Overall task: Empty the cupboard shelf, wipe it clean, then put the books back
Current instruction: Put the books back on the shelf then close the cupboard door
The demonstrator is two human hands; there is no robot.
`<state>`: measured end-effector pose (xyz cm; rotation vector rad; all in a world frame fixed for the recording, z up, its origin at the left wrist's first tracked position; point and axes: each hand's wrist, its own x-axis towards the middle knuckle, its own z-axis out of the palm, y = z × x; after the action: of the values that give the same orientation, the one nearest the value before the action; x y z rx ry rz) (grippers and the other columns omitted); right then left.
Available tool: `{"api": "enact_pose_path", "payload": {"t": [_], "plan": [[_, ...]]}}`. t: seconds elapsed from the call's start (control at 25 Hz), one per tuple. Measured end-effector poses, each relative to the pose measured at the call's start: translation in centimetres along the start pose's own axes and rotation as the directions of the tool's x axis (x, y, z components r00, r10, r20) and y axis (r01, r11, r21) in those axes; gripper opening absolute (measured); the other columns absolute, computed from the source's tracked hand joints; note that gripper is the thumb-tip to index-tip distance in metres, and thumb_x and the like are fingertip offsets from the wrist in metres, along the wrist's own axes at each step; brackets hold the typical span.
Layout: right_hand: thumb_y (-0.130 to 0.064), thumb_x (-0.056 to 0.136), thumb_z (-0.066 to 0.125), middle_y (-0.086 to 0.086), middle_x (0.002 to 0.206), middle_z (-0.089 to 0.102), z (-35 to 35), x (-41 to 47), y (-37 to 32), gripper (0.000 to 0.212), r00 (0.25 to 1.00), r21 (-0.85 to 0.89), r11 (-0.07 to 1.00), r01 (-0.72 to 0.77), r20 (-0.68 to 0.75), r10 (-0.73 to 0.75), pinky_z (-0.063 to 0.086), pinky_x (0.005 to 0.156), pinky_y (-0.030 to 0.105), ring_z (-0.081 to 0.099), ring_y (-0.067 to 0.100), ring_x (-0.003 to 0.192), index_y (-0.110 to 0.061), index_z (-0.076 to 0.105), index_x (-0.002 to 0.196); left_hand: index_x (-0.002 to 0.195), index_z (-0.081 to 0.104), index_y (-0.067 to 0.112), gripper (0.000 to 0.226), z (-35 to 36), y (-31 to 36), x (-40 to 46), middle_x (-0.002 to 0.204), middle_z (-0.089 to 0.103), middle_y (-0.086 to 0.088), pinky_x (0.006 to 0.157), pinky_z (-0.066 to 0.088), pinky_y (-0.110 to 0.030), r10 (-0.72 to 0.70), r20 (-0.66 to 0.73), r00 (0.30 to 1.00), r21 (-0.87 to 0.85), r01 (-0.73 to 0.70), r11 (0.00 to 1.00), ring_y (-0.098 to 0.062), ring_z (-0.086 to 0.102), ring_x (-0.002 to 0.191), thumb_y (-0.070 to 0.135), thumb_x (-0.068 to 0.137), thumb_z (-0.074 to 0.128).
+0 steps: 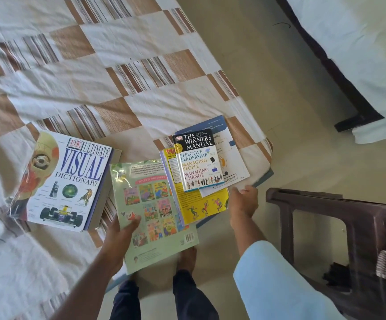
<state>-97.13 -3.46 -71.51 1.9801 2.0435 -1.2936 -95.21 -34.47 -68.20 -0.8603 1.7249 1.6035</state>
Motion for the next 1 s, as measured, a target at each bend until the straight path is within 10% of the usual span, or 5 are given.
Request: {"api": "enact_pose_path", "payload": {"t": [0.28, 0.6, 0.72, 1.0], "plan": [[-0.017, 0.092, 0.073, 0.011, 0.092, 0.073, 0.3, 1.9, -3.0, 0.018, 0.914, 0.341, 0.87, -0.356, 0.319, 0.249, 0.06, 0.055, 0.031, 0.071, 0.024, 0.073, -0.009, 0.064, 0.106, 0.115, 0.062, 0.022, 0.019, -1.9, 2.7, -0.9, 0.097, 0.074, 0.008, 0.066, 0.059, -0.033, 0.24, -0.206, 0.949, 0.016, -0.242, 0.97, -0.009, 0.074, 0.08, 0.01, 0.101, 0.055], [-0.001, 0.099, 0.049, -0.004, 0.101, 0.072, -2.2, 0.9, -4.0, 0.029, 0.913, 0.511, 0.782, 0.357, -0.013, -0.408, 0.06, 0.086, 0.039, 0.07, 0.011, 0.092, -0.026, 0.06, 0.107, 0.121, 0.057, 0.018, 0.022, -3.8, 2.3, -1.9, 0.099, 0.067, 0.004, 0.069, 0.047, -0.025, 0.228, -0.306, 0.924, -0.048, -0.254, 0.966, -0.01, 0.063, 0.083, 0.008, 0.102, 0.054], [0.003, 0.095, 0.045, -0.003, 0.099, 0.074, -4.5, 2.1, -2.6, 0.042, 0.96, 0.674, 0.689, 0.265, -0.118, -0.254, 0.057, 0.089, 0.059, 0.07, 0.026, 0.094, -0.034, 0.066, 0.099, 0.119, 0.059, 0.02, 0.021, -3.8, 1.8, -2.2, 0.099, 0.069, 0.002, 0.077, 0.05, -0.031, 0.222, -0.301, 0.927, -0.032, -0.243, 0.97, -0.014, 0.066, 0.084, 0.009, 0.102, 0.054], [0.0, 0.103, 0.043, 0.004, 0.119, 0.068, -5.7, -1.8, 0.5, 0.032, 0.998, 0.795, 0.603, -0.057, 0.046, 0.034, 0.06, 0.071, 0.034, 0.07, 0.018, 0.095, -0.027, 0.053, 0.116, 0.122, 0.061, 0.021, 0.022, -5.5, 0.5, -2.0, 0.108, 0.072, -0.006, 0.077, 0.056, -0.046, 0.2, -0.275, 0.94, 0.018, -0.203, 0.979, -0.031, 0.071, 0.092, 0.015, 0.102, 0.056]]}}
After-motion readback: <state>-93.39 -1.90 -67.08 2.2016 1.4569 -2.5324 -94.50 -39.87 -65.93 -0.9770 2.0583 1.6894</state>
